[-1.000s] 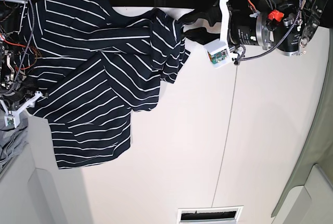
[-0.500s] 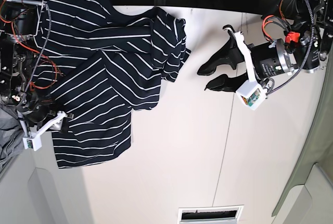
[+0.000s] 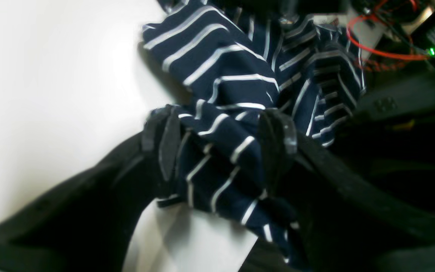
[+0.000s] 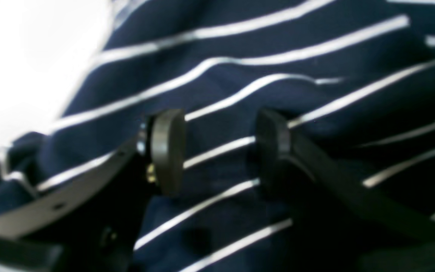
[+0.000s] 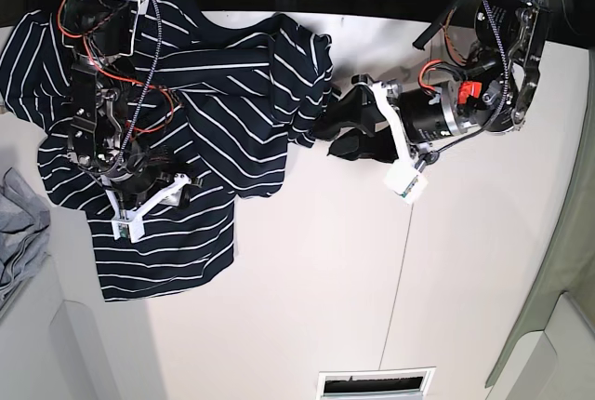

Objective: Layout the t-shirt on the table in an organized manner, then fold the t-shirt properly
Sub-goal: 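Grasp the shirt with the left gripper and pull it away from the right gripper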

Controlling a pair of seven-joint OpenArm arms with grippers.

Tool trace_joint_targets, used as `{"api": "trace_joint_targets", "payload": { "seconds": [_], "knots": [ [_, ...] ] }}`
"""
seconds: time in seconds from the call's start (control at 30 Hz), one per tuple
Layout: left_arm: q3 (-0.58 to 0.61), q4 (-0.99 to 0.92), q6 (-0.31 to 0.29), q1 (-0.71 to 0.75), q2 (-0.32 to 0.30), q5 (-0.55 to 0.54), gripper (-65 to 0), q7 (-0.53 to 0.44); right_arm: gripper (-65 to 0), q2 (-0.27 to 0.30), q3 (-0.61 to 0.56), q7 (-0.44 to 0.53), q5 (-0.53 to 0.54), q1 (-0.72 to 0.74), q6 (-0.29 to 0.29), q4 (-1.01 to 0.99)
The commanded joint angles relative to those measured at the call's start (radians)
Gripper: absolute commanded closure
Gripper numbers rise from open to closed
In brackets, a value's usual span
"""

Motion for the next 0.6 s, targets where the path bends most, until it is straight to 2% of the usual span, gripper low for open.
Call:
{"api": "trace_joint_targets", "payload": {
  "seconds": [0.0,0.03,0.13,0.23,0.27,0.3,0.37,0.4,0.5,0.57],
  "knots": [
    [0.019,0.014,-0.008,-0.008,-0.005,0.01,-35.7,-0.01,-30.1,0.003,0.003,0.009,-0.002,0.024,0.001,0.002],
    [0.038,0.014,-0.003,-0.008,-0.005,0.046,-35.7,-0.01,-30.1,0.002,0.003,0.009,-0.014,0.024,0.002,-0.006],
    [0.083,0.014,0.058,-0.008,-0.005,0.136,-35.7,-0.011,-30.1,0.005,0.003,0.009,-0.034,0.024,0.002,-0.013],
    [0.115,0.014,0.063,-0.008,-0.005,0.177,-35.1,-0.01,-30.1,0.016,0.003,0.012,-0.033,0.024,0.002,-0.013],
    [0.12,0.014,0.063,-0.008,-0.005,0.19,-31.3,-0.011,-30.1,0.019,0.003,0.02,-0.033,0.024,0.002,-0.013],
    [0.12,0.014,0.063,-0.008,-0.005,0.207,-23.4,-0.01,-30.0,0.019,0.003,0.029,-0.034,0.024,0.002,-0.013],
    [0.118,0.014,0.063,-0.011,-0.006,0.255,-3.0,-0.002,-29.9,0.019,0.003,0.052,-0.048,0.025,0.002,-0.013],
    [0.117,0.014,0.063,-0.017,-0.011,0.28,0.0,0.013,-29.9,0.019,0.003,0.062,-0.064,0.025,0.001,-0.013],
    [0.116,0.015,0.064,-0.036,-0.035,0.301,0.0,0.061,-29.9,0.031,0.003,0.068,-0.098,0.024,-0.046,-0.017],
    [0.111,0.015,0.064,-0.048,-0.066,0.301,0.0,0.061,-29.9,0.053,0.003,0.068,-0.1,0.024,-0.055,-0.029]
  ]
}}
